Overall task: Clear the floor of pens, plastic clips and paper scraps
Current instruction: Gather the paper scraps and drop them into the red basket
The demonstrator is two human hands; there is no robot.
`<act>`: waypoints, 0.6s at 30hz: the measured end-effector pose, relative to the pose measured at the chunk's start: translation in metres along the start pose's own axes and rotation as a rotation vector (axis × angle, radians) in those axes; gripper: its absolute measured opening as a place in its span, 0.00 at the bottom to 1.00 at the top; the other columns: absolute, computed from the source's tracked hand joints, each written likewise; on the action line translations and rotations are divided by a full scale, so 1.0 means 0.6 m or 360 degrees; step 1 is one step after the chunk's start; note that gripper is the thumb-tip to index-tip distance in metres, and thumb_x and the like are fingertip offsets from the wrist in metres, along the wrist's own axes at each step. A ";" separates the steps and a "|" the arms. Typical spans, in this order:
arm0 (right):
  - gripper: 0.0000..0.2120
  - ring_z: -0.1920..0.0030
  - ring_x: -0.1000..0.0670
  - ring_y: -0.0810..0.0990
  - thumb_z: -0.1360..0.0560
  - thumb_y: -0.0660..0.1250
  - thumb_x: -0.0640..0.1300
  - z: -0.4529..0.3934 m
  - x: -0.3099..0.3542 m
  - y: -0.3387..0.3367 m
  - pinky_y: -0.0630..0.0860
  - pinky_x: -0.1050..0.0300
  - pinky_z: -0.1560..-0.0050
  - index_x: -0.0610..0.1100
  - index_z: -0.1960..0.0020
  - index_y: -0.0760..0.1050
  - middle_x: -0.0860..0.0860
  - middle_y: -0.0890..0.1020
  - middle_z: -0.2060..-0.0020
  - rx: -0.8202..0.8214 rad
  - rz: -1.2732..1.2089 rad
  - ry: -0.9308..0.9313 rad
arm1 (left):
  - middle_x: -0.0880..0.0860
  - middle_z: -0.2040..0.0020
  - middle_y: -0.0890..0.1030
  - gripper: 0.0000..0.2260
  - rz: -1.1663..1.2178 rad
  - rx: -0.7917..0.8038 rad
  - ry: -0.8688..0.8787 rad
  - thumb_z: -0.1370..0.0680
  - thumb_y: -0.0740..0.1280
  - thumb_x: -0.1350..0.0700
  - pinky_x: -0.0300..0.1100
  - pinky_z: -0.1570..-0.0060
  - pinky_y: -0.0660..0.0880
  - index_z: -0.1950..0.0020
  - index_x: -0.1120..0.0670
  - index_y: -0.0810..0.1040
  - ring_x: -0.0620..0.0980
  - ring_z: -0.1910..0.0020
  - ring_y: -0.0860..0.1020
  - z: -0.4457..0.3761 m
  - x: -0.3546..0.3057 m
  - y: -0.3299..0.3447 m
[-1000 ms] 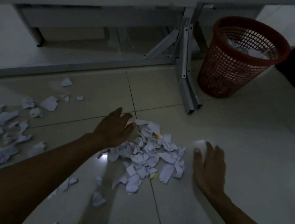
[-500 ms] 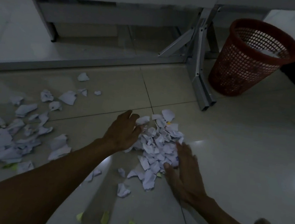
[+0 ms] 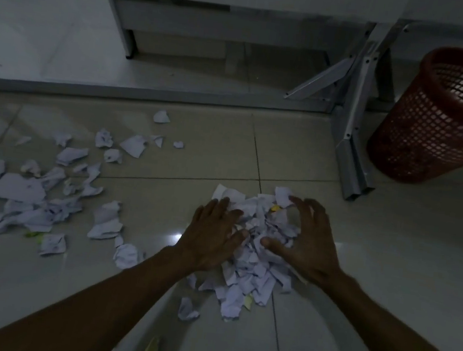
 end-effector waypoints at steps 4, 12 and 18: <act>0.57 0.24 0.52 0.35 0.45 0.69 0.77 -0.076 -0.024 0.010 0.40 0.39 0.24 0.68 0.26 0.40 0.55 0.41 0.22 0.0723 0.0101 -0.0091 | 0.50 0.22 0.34 0.52 0.0022 -0.0057 0.0095 0.37 0.62 0.23 0.53 0.27 0.34 0.22 0.43 0.42 0.50 0.24 0.35 0.039 0.004 -0.017; 0.72 0.27 0.52 0.25 0.50 0.74 0.74 -0.031 -0.011 0.052 0.28 0.45 0.27 0.62 0.27 0.25 0.52 0.29 0.25 0.1238 0.0350 -0.0647 | 0.56 0.25 0.28 0.66 -0.0457 -0.0006 0.0008 0.47 0.62 0.20 0.60 0.34 0.26 0.24 0.48 0.30 0.57 0.26 0.28 0.046 -0.002 0.034; 0.73 0.24 0.49 0.29 0.52 0.70 0.78 0.016 -0.007 0.061 0.32 0.39 0.26 0.55 0.25 0.27 0.50 0.31 0.24 0.0962 0.0152 -0.0704 | 0.55 0.22 0.57 0.44 -0.0311 -0.0212 0.0054 0.31 0.49 0.23 0.59 0.29 0.35 0.22 0.47 0.49 0.60 0.23 0.54 0.022 -0.009 0.059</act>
Point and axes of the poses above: each hand's wrist, its own z-axis away from the middle knuckle, its own y-axis out of the palm, x = y × z, the point moved 5 cm from there along -z, towards the middle knuckle
